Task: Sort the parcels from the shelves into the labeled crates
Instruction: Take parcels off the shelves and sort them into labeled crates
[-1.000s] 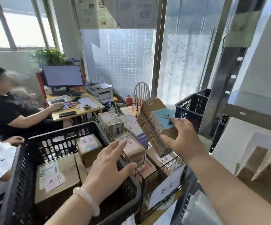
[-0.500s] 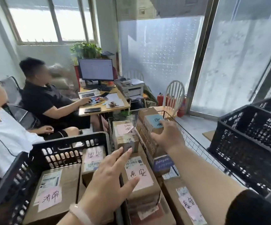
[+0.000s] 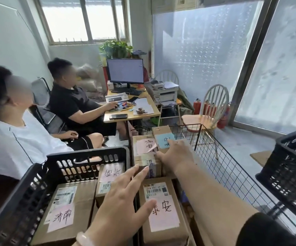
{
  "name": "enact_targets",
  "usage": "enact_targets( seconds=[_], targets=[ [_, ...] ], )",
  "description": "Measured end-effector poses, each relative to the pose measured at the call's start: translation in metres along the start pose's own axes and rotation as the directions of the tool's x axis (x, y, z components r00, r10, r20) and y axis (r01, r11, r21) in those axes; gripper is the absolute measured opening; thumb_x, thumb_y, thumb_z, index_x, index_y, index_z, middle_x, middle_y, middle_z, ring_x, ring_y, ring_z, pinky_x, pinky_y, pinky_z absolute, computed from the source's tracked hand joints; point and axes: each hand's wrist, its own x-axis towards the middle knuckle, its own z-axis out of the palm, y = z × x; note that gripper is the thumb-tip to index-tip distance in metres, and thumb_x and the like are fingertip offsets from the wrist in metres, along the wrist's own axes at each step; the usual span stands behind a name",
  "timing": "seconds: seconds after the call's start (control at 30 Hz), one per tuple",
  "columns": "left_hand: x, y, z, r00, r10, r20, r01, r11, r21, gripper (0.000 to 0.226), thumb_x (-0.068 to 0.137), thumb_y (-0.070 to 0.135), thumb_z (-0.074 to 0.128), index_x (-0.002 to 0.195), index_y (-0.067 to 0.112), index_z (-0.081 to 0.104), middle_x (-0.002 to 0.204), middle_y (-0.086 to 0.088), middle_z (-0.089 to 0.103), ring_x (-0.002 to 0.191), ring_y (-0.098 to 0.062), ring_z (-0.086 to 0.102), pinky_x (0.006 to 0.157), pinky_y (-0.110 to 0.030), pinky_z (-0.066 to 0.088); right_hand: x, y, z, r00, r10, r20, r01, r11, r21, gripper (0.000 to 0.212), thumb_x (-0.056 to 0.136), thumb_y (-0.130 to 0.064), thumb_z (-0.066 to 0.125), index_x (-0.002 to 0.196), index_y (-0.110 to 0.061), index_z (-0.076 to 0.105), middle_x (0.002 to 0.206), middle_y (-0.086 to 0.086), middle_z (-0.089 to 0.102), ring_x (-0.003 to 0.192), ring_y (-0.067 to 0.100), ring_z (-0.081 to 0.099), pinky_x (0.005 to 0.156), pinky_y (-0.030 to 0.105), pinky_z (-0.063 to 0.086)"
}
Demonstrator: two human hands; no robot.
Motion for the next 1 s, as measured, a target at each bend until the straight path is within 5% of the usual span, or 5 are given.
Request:
enact_targets(
  seconds=[0.23,0.5,0.73,1.0],
  targets=[
    [0.002,-0.001,0.007,1.000,0.004,0.023,-0.006,0.999,0.048,0.064,0.088,0.073,0.037,0.130,0.070,-0.012,0.158,0.027,-0.005,0.145,0.001,-0.009,0.119,-0.031,0.002,-0.003,0.004,-0.010,0.992,0.002,0.126,-0.006,0.999,0.033,0.095,0.077,-0.073,0.060,0.152,-0.027,0.025,0.154,0.010,0.028,0.136,0.030,0.036,0.108,0.046,0.035],
    [0.000,-0.004,-0.004,0.999,0.047,0.008,-0.047,0.992,0.113,0.074,0.091,0.069,0.039,0.150,0.052,-0.004,0.162,0.018,-0.001,0.149,-0.007,-0.004,0.120,-0.034,0.004,-0.061,0.009,-0.040,0.995,-0.093,-0.030,0.091,0.995,-0.042,0.093,0.080,-0.073,0.054,0.154,-0.030,0.019,0.163,0.002,0.013,0.149,0.025,0.014,0.118,0.045,0.018],
    [-0.026,0.010,-0.020,0.984,0.181,0.000,-0.179,0.973,0.143,0.075,0.092,0.066,0.038,0.154,0.044,0.002,0.164,0.010,0.006,0.150,-0.012,0.002,0.121,-0.040,0.006,-0.196,0.014,-0.065,0.983,-0.156,-0.097,0.147,0.985,-0.090,0.091,0.083,-0.066,0.055,0.155,-0.035,0.009,0.164,-0.005,0.004,0.150,0.014,-0.004,0.121,0.037,-0.001],
    [-0.100,0.062,-0.010,0.877,0.480,0.022,-0.479,0.871,0.106,0.077,0.089,0.070,0.035,0.153,0.046,0.000,0.165,0.010,0.005,0.151,-0.015,0.000,0.121,-0.047,0.001,-0.384,0.015,-0.085,0.947,0.019,-0.321,-0.072,0.986,-0.152,0.090,0.079,-0.081,0.040,0.152,-0.045,-0.001,0.161,-0.017,0.000,0.147,0.003,-0.010,0.120,0.032,-0.004]
  ],
)
